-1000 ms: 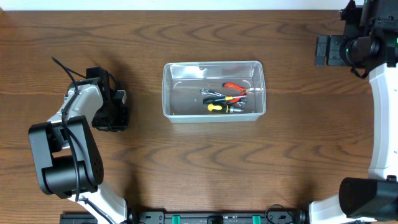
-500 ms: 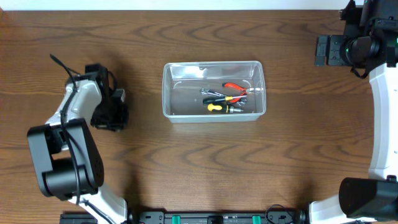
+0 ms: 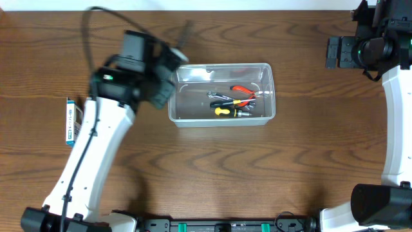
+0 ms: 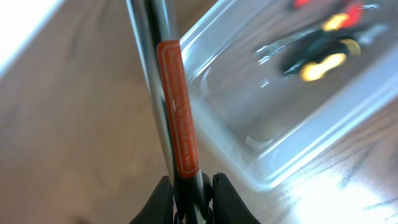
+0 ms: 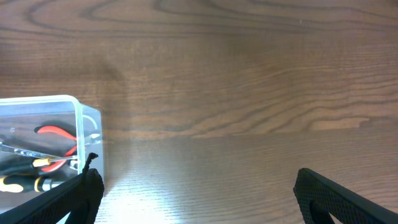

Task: Pack container
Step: 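Carry the black-handled tool into the container and release it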

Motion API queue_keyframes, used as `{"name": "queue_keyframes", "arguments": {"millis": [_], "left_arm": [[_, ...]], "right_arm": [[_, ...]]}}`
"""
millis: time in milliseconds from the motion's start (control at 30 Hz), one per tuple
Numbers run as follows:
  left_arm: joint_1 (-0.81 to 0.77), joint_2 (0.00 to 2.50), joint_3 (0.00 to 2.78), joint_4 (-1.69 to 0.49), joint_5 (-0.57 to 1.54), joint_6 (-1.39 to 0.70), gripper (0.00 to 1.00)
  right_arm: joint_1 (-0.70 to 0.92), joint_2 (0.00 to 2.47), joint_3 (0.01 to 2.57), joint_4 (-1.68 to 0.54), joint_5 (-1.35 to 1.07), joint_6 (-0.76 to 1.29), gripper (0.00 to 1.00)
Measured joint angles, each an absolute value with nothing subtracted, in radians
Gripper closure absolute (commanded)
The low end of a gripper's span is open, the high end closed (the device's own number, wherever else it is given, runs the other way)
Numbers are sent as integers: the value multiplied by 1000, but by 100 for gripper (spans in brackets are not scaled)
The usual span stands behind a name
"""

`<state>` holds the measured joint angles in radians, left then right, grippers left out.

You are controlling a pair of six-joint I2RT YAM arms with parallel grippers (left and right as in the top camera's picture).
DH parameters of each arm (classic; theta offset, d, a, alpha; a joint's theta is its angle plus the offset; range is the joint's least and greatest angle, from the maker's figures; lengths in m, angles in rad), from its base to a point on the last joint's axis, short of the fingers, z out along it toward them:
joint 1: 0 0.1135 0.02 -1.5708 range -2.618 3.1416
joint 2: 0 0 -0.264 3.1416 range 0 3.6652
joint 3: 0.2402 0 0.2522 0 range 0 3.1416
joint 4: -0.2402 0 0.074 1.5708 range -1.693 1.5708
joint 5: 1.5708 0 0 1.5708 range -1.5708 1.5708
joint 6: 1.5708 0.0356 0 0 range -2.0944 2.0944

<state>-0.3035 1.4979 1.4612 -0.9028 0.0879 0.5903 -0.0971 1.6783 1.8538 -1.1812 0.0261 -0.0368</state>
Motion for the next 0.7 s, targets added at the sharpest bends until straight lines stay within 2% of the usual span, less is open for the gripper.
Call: {"name": "queue_keyframes", "arguments": {"millis": [267, 633, 667, 700], "left_arm": [[-478, 1622, 1461, -756, 104, 795, 95], [-471, 1920, 1457, -814, 109, 834, 94], [-468, 1928, 1457, -814, 109, 835, 92], [-466, 1933, 1457, -814, 109, 836, 85]], "right_arm": [[-97, 1678, 1853, -1181, 26, -37, 1], [-97, 1678, 1852, -1181, 26, -37, 1], [-97, 1678, 1852, -1181, 26, -37, 1], [-97, 1678, 1852, -1181, 26, -37, 1]]}}
